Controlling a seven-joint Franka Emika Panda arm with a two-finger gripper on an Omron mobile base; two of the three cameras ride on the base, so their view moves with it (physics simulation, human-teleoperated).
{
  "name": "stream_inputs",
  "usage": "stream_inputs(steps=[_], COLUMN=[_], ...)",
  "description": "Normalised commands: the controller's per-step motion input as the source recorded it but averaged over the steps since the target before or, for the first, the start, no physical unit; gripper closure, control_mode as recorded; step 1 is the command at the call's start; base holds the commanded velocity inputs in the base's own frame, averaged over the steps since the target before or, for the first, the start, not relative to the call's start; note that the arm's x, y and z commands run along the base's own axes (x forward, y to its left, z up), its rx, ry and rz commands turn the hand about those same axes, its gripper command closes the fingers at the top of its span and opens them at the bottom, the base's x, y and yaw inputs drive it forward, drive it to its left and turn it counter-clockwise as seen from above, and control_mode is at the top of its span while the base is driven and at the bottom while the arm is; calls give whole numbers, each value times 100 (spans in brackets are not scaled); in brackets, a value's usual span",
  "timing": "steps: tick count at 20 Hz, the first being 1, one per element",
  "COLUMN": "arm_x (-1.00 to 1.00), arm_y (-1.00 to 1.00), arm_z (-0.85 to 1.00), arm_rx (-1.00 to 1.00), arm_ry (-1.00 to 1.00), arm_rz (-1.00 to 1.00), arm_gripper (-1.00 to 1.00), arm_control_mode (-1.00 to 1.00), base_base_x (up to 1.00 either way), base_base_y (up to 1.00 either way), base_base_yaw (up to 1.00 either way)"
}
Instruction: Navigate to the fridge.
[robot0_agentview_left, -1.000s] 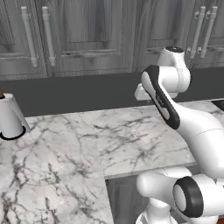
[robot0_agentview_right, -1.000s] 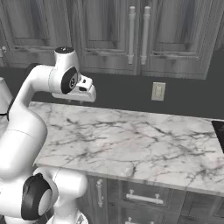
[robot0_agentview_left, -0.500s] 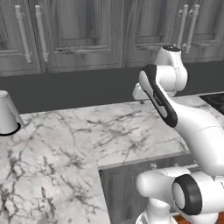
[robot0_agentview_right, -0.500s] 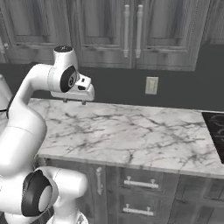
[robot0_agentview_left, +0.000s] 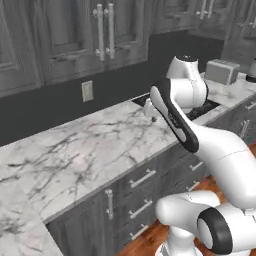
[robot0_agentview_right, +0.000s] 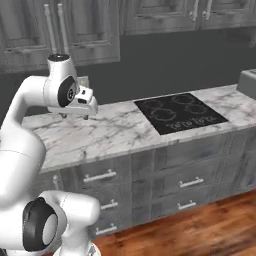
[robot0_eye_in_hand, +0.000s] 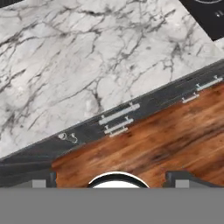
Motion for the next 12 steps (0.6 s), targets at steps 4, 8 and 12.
stream_inputs(steps=[4, 8, 12], arm_x=[0, 0, 0], arm_y=[0, 0, 0], arm_z=[0, 0, 0], arm_rx=[0, 0, 0], arm_ry=[0, 0, 0], arm_rz=[0, 0, 0], arm_gripper=[-100, -100, -100], arm_control_mode=[100, 100, 100], base_base_x=[0, 0, 7], base_base_y=[-1, -19, -36], base_base_yaw=[-100, -99, -94])
